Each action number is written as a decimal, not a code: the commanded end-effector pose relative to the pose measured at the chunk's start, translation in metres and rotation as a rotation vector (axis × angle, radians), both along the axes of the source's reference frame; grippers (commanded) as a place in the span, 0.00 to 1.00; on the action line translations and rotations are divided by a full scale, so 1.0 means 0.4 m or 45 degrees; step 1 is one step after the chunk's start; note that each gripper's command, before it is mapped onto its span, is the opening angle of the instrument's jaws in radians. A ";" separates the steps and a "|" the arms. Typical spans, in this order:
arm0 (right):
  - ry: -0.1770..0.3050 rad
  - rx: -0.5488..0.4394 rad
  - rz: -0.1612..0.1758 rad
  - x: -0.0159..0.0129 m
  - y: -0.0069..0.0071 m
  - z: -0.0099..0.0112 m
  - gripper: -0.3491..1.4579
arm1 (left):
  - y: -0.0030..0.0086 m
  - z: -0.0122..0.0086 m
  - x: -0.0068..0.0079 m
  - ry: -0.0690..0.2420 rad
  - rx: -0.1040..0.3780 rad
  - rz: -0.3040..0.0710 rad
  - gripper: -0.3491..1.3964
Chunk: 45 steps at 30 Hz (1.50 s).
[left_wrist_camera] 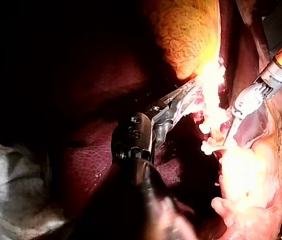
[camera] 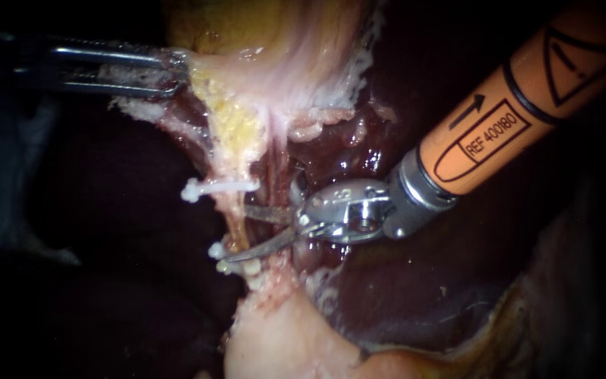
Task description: Go to the cutting position left tube
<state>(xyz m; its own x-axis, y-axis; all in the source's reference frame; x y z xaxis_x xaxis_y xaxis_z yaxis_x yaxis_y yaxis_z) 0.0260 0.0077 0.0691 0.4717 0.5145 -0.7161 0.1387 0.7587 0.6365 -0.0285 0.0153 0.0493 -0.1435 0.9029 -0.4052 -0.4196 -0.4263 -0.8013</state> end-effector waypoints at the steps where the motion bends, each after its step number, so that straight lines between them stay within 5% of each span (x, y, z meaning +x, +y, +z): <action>1: 0.002 0.007 -0.002 0.0004 0.0000 0.0000 0.98 | 0.0000 0.0000 0.0000 0.001 -0.001 -0.001 0.00; 8: 0.024 0.024 -0.003 0.0044 -0.0006 -0.0001 0.98 | 0.0000 0.0000 -0.0002 0.001 -0.001 -0.001 0.00; 23: 0.039 0.058 0.087 0.0140 -0.0031 -0.0021 0.99 | -0.0001 -0.0001 -0.0005 0.002 -0.001 -0.002 0.00; 45: 0.178 0.123 0.043 0.0129 -0.0092 -0.0236 0.99 | -0.0002 -0.0002 -0.0002 0.001 -0.001 -0.001 0.00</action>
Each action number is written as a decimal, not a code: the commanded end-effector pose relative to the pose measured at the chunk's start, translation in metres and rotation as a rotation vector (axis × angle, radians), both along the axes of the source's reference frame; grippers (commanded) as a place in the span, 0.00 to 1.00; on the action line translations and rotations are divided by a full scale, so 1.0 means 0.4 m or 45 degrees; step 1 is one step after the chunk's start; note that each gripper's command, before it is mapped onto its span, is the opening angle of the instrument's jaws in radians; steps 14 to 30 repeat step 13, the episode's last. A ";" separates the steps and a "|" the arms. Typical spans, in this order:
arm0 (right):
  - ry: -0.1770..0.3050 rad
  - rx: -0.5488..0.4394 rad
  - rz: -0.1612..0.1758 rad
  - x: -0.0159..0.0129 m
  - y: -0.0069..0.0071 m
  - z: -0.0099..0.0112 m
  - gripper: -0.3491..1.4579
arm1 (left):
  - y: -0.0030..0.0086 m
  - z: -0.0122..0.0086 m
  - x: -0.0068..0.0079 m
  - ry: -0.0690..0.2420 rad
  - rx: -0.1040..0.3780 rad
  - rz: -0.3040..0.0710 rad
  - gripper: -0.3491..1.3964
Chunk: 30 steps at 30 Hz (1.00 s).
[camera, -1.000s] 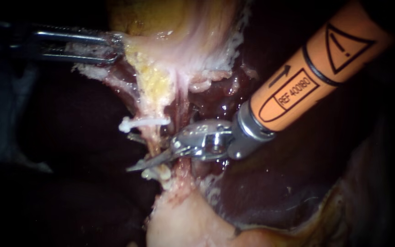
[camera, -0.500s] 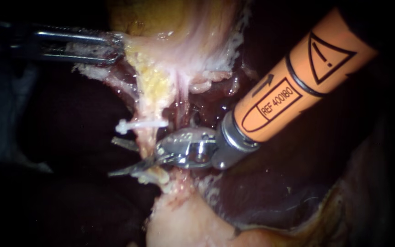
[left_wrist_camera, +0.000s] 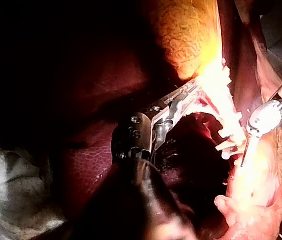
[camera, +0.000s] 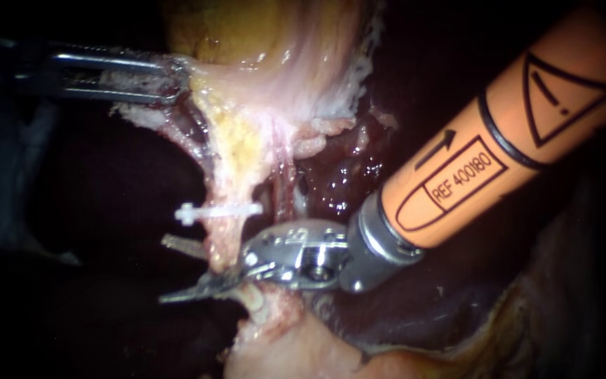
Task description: Go to the cutting position left tube
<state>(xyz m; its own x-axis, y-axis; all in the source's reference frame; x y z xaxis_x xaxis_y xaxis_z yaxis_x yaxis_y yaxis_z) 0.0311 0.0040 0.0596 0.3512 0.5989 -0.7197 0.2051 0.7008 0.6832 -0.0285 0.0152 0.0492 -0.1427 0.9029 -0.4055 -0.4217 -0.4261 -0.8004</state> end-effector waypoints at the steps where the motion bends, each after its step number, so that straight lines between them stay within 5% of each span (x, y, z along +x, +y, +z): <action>1: 0.004 0.000 -0.003 0.0000 -0.0001 -0.0001 0.99 | 0.0000 -0.0001 0.0000 -0.001 0.000 0.001 0.00; 30: 0.009 0.008 -0.007 -0.0004 -0.0001 -0.0001 0.99 | 0.0001 0.0000 0.0000 -0.001 0.000 0.001 0.00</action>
